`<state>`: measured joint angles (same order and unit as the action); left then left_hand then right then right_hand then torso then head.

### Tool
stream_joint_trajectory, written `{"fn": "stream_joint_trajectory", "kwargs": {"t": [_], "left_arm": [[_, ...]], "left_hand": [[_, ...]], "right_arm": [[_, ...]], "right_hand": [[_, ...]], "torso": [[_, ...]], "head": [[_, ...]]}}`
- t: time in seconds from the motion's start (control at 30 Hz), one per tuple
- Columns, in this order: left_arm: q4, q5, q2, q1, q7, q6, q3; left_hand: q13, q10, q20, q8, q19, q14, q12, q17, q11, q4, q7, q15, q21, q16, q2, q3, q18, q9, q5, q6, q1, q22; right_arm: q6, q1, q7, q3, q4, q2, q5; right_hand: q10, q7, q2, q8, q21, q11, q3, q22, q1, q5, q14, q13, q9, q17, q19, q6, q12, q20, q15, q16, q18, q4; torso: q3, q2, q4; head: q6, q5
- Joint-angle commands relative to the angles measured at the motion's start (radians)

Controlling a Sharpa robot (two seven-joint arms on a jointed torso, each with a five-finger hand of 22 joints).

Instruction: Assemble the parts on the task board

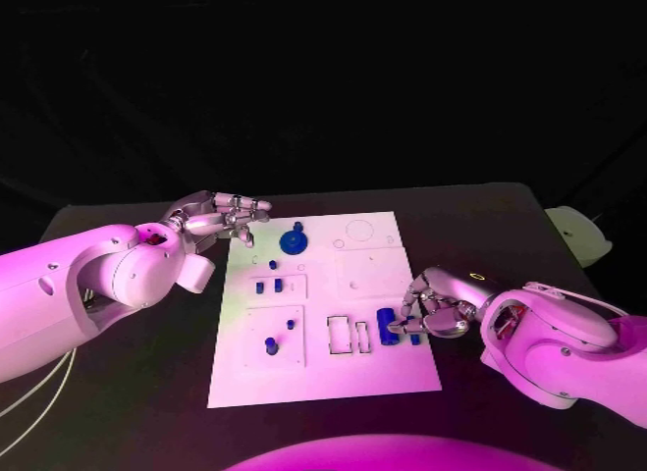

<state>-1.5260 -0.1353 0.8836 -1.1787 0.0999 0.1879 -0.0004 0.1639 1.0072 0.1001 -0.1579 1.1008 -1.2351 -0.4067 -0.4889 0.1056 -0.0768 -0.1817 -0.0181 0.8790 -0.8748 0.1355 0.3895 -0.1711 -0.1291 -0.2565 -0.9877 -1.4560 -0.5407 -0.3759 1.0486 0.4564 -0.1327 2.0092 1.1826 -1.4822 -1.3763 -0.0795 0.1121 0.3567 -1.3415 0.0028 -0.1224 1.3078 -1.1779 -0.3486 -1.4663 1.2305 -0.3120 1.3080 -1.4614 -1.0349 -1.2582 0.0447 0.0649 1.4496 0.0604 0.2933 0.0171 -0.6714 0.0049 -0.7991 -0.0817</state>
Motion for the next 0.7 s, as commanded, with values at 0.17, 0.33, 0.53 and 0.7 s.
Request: {"fn": "stream_joint_trajectory", "kwargs": {"t": [0.17, 0.33, 0.53, 0.7], "left_arm": [[-0.01, -0.002, 0.004, -0.001, 0.006, -0.015, 0.0], [-0.015, -0.002, 0.009, -0.001, 0.007, -0.014, 0.001], [-0.019, -0.002, 0.013, -0.001, 0.007, -0.014, 0.001], [-0.021, -0.002, 0.015, -0.001, 0.006, -0.012, 0.001]], "left_hand": [[-0.002, -0.005, 0.005, -0.006, 0.003, 0.008, -0.005, 0.001, 0.001, 0.003, -0.003, -0.001, -0.006, 0.004, -0.006, -0.003, -0.014, 0.002, -0.002, 0.008, 0.001, 0.002], [-0.002, -0.005, 0.005, -0.006, 0.003, 0.008, -0.005, 0.001, 0.001, 0.003, -0.003, -0.001, -0.006, 0.004, -0.006, -0.003, -0.014, 0.002, -0.002, 0.008, 0.001, 0.002], [-0.002, -0.005, 0.005, -0.006, 0.003, 0.008, -0.005, 0.001, 0.001, 0.003, -0.003, -0.001, -0.006, 0.004, -0.006, -0.003, -0.014, 0.002, -0.002, 0.008, 0.001, 0.002], [-0.002, -0.006, 0.005, -0.006, 0.003, 0.008, -0.006, 0.001, 0.001, 0.002, -0.003, -0.002, -0.006, 0.004, -0.006, -0.003, -0.014, 0.002, -0.002, 0.008, 0.002, 0.002]], "right_arm": [[0.007, -0.016, 0.063, -0.001, -0.028, -0.035, -0.057], [0.007, -0.024, 0.072, -0.001, -0.045, -0.06, -0.059], [0.022, -0.031, 0.088, -0.001, -0.065, -0.081, -0.068], [0.052, -0.042, 0.098, -0.001, -0.085, -0.102, -0.094]], "right_hand": [[0.0, 0.005, -0.004, 0.005, -0.008, -0.003, -0.01, 0.201, 0.014, -0.007, -0.062, 0.002, -0.003, 0.038, -0.025, 0.005, 0.0, 0.003, -0.001, 0.005, -0.015, 0.001], [-0.001, 0.006, -0.008, 0.007, -0.008, -0.003, -0.012, 0.201, 0.017, -0.011, -0.062, 0.003, -0.006, 0.038, -0.025, 0.005, 0.0, 0.003, 0.0, 0.005, -0.015, 0.001], [-0.001, 0.007, -0.013, 0.009, -0.007, -0.004, -0.013, 0.201, 0.018, -0.015, -0.062, 0.004, -0.009, 0.038, -0.024, 0.005, 0.001, 0.002, 0.0, 0.004, -0.015, 0.0], [0.0, 0.009, -0.023, 0.016, -0.003, -0.005, -0.015, 0.201, 0.02, -0.025, -0.061, 0.005, -0.016, 0.035, -0.023, 0.001, 0.003, 0.002, 0.001, 0.003, -0.014, 0.0]], "torso": [[0.0001, -0.001, 0.0008], [-0.0004, -0.001, -0.0006], [0.0004, 0.0, 0.0004], [0.0, 0.0, 0.0007]], "head": [[-0.01, 0.002], [-0.014, 0.004], [-0.018, 0.008], [-0.02, 0.012]]}}
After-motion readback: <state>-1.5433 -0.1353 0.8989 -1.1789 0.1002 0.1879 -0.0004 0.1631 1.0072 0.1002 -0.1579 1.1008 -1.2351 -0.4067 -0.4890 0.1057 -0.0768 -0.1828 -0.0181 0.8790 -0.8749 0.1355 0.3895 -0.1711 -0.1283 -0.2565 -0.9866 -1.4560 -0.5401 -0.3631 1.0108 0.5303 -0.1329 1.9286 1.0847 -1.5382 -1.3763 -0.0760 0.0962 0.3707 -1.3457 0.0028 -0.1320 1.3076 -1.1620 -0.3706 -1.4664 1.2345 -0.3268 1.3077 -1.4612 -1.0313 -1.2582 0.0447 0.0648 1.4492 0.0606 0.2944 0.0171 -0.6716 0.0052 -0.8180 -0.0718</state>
